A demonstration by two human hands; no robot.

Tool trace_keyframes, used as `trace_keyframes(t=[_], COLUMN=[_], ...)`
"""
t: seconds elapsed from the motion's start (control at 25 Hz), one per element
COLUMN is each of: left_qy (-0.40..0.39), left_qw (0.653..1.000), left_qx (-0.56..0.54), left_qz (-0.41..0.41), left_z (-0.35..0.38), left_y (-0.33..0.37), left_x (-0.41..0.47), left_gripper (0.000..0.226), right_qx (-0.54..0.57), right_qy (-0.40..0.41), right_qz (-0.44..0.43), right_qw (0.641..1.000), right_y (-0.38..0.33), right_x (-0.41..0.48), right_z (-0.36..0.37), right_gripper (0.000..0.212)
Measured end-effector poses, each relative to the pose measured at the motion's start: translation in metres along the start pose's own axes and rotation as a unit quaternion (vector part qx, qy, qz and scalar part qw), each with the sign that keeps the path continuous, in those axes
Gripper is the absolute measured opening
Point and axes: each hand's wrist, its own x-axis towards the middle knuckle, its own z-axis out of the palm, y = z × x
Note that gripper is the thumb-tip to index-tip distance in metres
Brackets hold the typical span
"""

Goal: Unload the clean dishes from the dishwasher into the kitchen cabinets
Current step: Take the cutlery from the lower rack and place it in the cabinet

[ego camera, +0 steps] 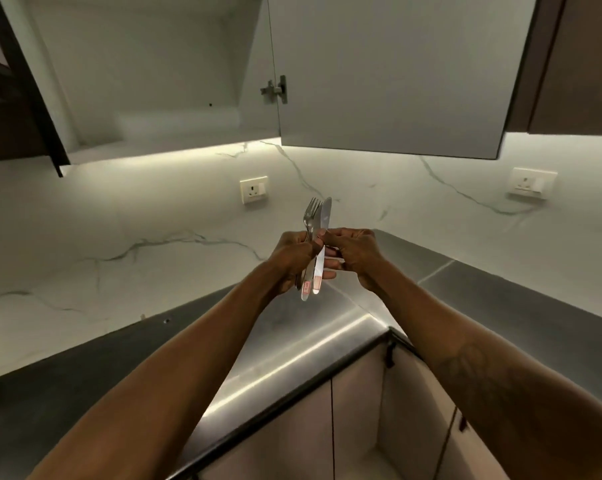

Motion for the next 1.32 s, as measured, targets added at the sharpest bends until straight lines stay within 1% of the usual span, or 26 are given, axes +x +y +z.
trace_keyframes(t=[0.16,0.24,0.32,0.48,0.56,0.64,0.76,0.92,1.0,1.08,1.24,1.32], left_qy=[0.038,0.059,0.072,0.083,0.090,0.114,0.141,0.204,0.227,0.244,0.213,0.198], left_qw=[0.998,0.995,0.992,0.988,0.988,0.986,0.980,0.970,0.969,0.968,0.977,0.979], left_qx=[0.031,0.054,0.066,0.042,0.029,0.032,0.063,0.089,0.060,0.034,0.014,0.029], left_qz=[0.033,0.056,0.078,0.123,0.124,0.119,0.123,0.103,0.071,0.044,-0.009,-0.031], left_z=[-0.030,-0.046,-0.063,-0.103,-0.125,-0.150,-0.183,-0.220,-0.237,-0.253,-0.272,-0.276], left_y=[0.031,0.047,0.064,0.099,0.118,0.137,0.163,0.188,0.195,0.200,0.211,0.219], left_x=[0.050,0.072,0.089,0.120,0.135,0.154,0.183,0.219,0.233,0.253,0.297,0.318], left_gripper=[0.027,0.023,0.024,0.026,0.026,0.026,0.029,0.024,0.021,0.021,0.023,0.024], right_qx=[-0.012,-0.022,-0.021,0.017,0.016,0.003,-0.035,-0.056,-0.043,-0.057,-0.129,-0.194], right_qy=[-0.029,-0.051,-0.056,-0.069,-0.083,-0.082,-0.073,-0.086,-0.078,-0.084,-0.092,-0.084], right_qz=[-0.033,-0.055,-0.081,-0.110,-0.123,-0.136,-0.155,-0.139,-0.110,-0.086,-0.062,-0.061], right_qw=[0.999,0.997,0.995,0.991,0.989,0.987,0.985,0.985,0.990,0.991,0.985,0.976], right_y=[-0.021,-0.033,-0.047,-0.074,-0.089,-0.105,-0.125,-0.153,-0.161,-0.166,-0.163,-0.161], right_x=[0.064,0.092,0.118,0.171,0.196,0.223,0.262,0.317,0.345,0.376,0.437,0.461], right_z=[0.025,0.039,0.054,0.091,0.115,0.139,0.170,0.197,0.208,0.218,0.233,0.239], right_gripper=[0.023,0.024,0.023,0.025,0.023,0.021,0.016,0.014,0.016,0.016,0.014,0.017])
